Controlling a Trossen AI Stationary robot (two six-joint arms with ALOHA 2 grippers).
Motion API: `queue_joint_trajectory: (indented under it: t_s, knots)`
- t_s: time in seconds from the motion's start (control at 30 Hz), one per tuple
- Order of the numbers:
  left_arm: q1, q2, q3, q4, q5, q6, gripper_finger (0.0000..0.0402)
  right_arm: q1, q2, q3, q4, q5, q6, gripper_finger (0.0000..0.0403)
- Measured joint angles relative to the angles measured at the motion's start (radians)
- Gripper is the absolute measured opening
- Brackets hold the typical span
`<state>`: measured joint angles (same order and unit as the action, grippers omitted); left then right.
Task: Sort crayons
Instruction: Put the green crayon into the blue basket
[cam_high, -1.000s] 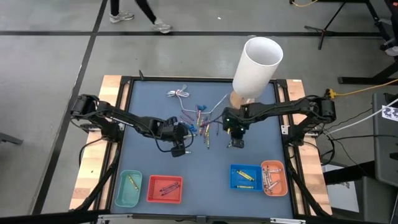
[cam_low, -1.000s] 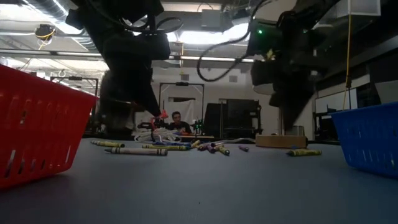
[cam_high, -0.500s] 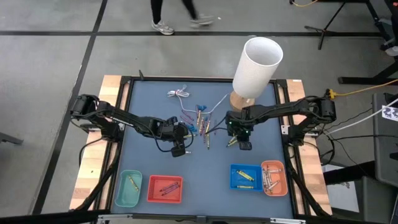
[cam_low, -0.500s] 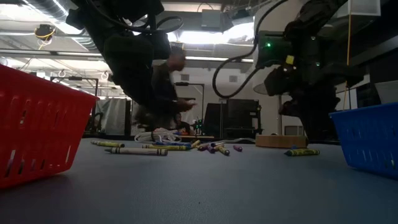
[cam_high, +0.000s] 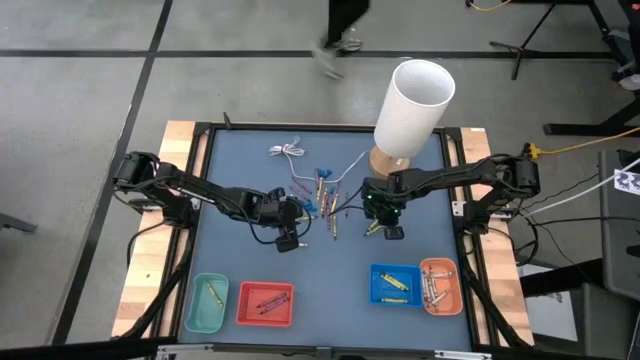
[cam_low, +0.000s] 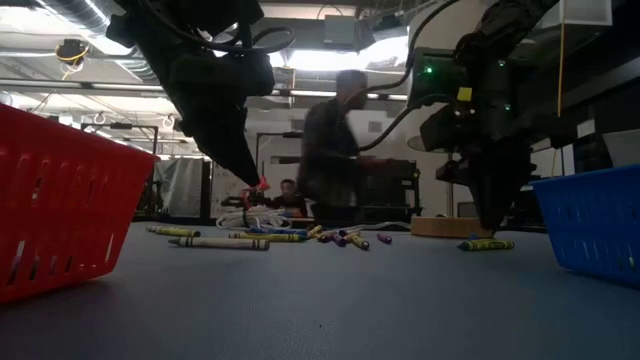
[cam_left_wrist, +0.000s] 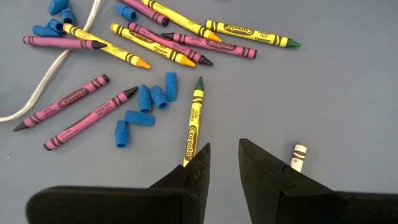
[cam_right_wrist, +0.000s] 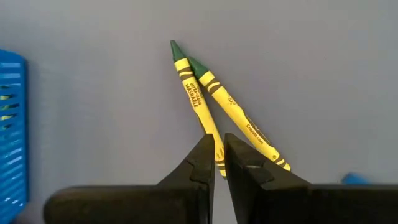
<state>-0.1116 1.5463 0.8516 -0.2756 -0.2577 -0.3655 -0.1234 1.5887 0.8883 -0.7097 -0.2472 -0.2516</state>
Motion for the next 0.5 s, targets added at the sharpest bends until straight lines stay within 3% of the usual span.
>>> queue_joint_trajectory:
  t_s: [0.27,0.5]
  knots:
    - [-0.001,0.0,0.0,0.0,0.0,-0.001,0.0069,0.034,0.001,0.0,-0.008,-0.007,-0.013,0.0038]
    - [-0.001,0.0,0.0,0.0,0.0,-0.002,0.0069,0.087,0.001,0.0,-0.002,0.042,-0.017,0.0088]
